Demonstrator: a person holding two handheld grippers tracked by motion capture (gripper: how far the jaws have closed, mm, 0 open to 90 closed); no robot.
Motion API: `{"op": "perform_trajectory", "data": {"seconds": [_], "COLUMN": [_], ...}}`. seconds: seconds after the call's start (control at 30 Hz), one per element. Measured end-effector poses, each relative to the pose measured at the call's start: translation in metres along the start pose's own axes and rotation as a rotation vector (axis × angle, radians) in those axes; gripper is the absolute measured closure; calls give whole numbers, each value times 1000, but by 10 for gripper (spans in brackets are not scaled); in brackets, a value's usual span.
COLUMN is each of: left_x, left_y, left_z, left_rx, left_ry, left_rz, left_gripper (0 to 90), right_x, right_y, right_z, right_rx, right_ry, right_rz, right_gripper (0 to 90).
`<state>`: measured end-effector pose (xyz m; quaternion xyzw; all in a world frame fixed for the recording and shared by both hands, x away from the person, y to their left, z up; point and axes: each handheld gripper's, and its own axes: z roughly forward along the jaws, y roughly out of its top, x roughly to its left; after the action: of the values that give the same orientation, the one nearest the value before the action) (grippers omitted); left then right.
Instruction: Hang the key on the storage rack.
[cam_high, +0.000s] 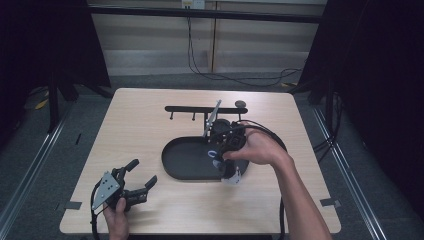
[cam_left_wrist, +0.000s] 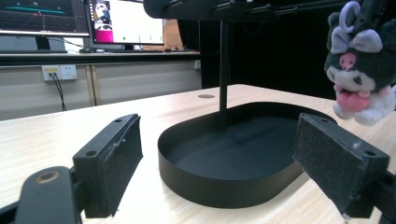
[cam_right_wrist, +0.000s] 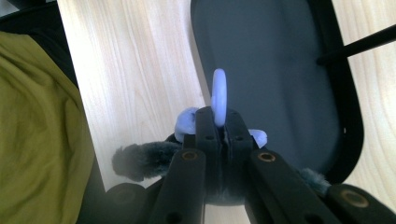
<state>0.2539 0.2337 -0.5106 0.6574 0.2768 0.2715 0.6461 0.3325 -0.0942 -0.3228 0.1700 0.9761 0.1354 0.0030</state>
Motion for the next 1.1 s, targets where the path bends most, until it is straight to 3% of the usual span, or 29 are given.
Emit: {"op": "perform_trajectory", "data": {"seconds": [0.33,0.63,1.1], "left_x": [0,0,0], "left_y": [0,0,0], "left_z": [0,0,0], "left_rx": [2,0,1], "left_ry": [0,-1,-2], "left_rz": [3,0,0], "left_gripper": [152,152,153], "right_x": [-15,-24,-41], "right_y": [10,19,29], "right_z": [-14,-19,-19], "right_rx": [15,49,94], "right_ry": [-16,-29,-28], "right_rz": [2,-16,-1], "right_gripper": [877,877,877]}}
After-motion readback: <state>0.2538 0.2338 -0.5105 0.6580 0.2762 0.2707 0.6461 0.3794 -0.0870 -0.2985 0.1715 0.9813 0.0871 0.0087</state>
